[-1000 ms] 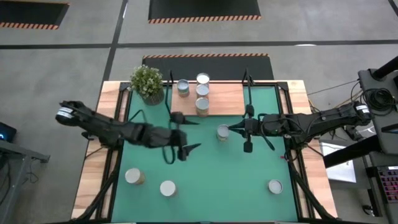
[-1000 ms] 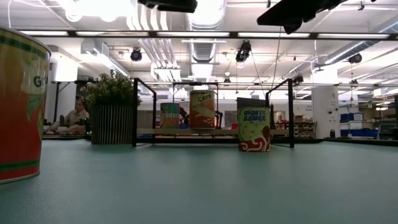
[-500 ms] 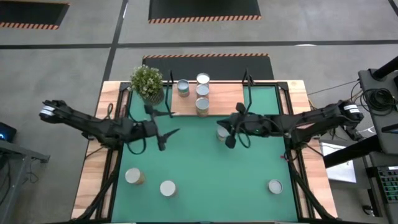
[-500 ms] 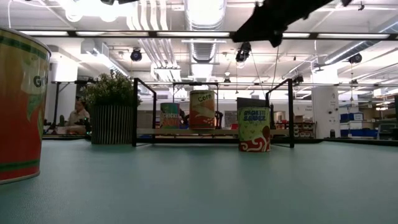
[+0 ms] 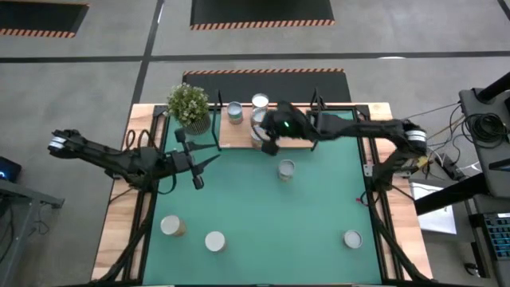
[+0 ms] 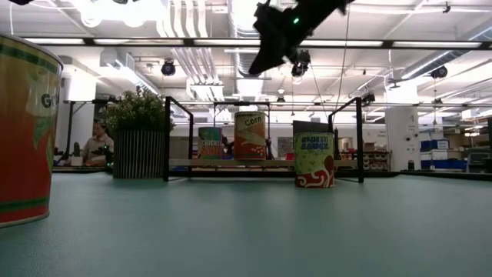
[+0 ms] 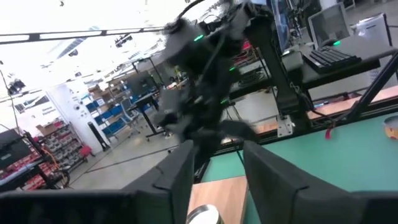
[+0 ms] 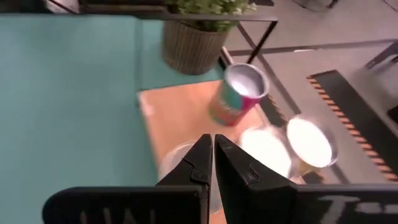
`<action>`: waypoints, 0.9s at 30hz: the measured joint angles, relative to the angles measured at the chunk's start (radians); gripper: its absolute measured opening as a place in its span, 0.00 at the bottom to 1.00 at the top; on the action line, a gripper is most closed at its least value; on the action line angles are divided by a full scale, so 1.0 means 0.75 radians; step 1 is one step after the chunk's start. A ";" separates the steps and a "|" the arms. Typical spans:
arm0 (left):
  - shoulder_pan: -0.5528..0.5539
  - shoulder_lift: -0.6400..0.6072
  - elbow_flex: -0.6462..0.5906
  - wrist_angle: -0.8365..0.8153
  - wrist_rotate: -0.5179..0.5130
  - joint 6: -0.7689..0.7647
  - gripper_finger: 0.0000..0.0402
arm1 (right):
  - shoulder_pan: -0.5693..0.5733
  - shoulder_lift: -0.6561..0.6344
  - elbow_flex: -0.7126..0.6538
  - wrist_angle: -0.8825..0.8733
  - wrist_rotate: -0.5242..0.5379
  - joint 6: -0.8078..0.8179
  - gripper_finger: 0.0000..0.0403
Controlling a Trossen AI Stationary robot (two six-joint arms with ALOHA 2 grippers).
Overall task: Pick and place cans onto a shelf
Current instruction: Put the canned green beans on the shelf
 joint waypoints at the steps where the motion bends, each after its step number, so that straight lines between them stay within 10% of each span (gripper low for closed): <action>1: 0.000 -0.003 0.000 -0.001 0.000 0.005 0.29 | -0.030 0.034 0.038 -0.001 -0.014 -0.028 0.02; 13: 0.000 -0.006 0.000 -0.055 -0.007 0.039 0.19 | -0.153 0.209 0.344 -0.163 -0.016 0.015 0.02; 27: 0.000 -0.005 0.002 -0.023 -0.009 0.089 0.19 | 0.253 0.135 0.593 -0.952 -0.020 0.583 0.02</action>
